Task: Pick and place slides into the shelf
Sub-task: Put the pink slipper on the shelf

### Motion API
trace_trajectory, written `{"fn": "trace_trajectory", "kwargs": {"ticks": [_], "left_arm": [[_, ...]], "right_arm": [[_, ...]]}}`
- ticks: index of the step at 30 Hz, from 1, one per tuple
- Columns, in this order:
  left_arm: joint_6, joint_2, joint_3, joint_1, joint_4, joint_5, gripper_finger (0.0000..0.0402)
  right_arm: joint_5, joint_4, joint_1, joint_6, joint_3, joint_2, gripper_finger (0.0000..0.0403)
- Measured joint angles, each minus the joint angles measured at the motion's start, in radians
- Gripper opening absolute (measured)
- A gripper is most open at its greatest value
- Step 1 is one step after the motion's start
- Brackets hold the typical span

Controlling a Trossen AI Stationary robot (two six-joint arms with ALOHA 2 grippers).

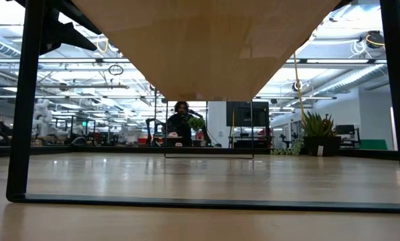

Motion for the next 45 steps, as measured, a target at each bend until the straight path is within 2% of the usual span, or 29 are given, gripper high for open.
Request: {"fn": "trace_trajectory", "kwargs": {"ticks": [6, 13, 18, 24, 28, 45], "left_arm": [[-0.032, 0.0, 0.0, 0.0, 0.0, -0.021, 0.0161], [-0.054, 0.0, 0.0, 0.0, -0.001, -0.045, 0.0161], [-0.082, 0.0, 0.0, 0.0, -0.001, -0.052, 0.0161], [-0.086, 0.0, 0.0, 0.0, -0.002, -0.052, 0.0161], [-0.09, 0.0, 0.0, 0.0, -0.003, -0.053, 0.0161], [-0.108, 0.0, 0.0, 0.0, -0.009, -0.08, 0.0161]], "right_arm": [[-0.311, -0.027, -0.12, -0.006, -0.002, 0.067, 0.0003], [-0.698, 0.135, -0.26, 0.06, -0.002, 0.156, 0.0003], [-0.862, 0.209, -0.3, 0.117, -0.002, 0.234, 0.0002], [-0.906, 0.217, -0.303, 0.103, -0.002, 0.318, 0.0001], [-0.983, 0.224, -0.303, 0.122, -0.002, 0.373, 0.0001], [-1.023, 0.263, -0.303, 0.103, -0.002, 0.455, 0.0001]]}}
